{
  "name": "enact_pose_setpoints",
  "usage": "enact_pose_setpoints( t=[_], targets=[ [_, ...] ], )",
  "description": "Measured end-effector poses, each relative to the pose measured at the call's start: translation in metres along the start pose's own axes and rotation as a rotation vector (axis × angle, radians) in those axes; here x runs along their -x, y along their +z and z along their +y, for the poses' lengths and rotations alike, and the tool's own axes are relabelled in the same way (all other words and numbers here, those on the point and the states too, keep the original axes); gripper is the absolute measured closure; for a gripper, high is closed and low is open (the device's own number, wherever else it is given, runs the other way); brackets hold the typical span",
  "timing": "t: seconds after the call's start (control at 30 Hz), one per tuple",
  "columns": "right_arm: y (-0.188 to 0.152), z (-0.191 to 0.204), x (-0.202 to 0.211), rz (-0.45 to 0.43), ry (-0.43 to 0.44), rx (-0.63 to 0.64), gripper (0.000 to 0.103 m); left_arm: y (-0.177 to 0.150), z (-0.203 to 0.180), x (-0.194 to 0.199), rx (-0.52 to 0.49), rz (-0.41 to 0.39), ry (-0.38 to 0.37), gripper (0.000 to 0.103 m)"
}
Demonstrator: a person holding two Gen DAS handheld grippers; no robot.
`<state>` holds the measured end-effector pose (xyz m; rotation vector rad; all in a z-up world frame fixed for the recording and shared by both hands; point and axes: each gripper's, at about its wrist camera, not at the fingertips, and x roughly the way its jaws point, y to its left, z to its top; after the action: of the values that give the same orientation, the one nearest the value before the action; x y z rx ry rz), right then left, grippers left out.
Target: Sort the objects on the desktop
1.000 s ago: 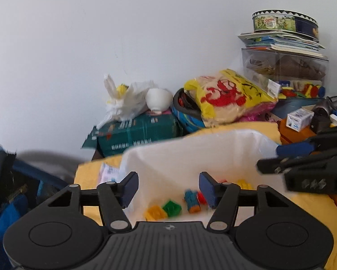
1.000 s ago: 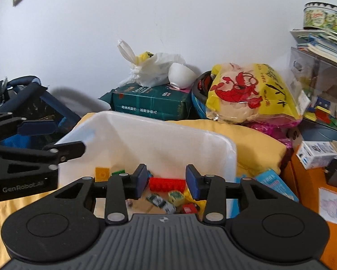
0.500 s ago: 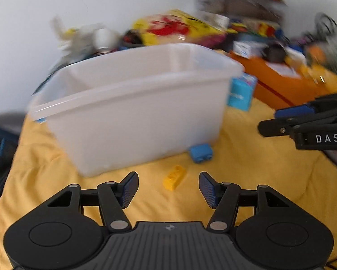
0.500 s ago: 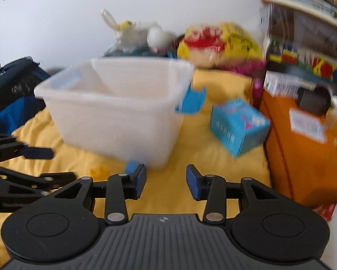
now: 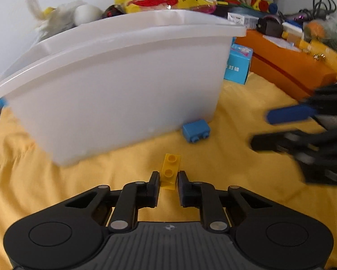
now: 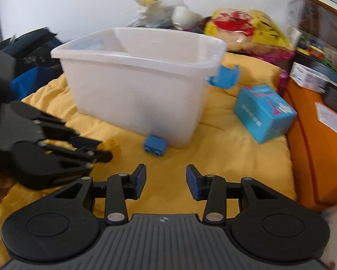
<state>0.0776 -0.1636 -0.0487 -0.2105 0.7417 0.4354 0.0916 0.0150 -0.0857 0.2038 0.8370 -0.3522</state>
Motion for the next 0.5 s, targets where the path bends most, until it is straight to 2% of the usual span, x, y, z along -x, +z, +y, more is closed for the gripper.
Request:
enact_pose_setpoints(
  t=[0.13, 0.33, 0.5],
  targets=[
    [0.004, 0.012, -0.02, -0.029, 0.004, 0.15, 0.062, -0.028, -0.001, 0.019, 0.037, 0.034, 0.024, 0.083],
    [0.01, 0.027, -0.057, -0.003, 0.027, 0.301, 0.062, -0.054, 0.005, 0.033, 0.099, 0.054, 0.045, 0.083],
    [0.01, 0.03, -0.076, 0.025, 0.017, 0.318, 0.059, -0.057, 0.003, 0.037, 0.096, 0.039, 0.059, 0.082]
  ],
)
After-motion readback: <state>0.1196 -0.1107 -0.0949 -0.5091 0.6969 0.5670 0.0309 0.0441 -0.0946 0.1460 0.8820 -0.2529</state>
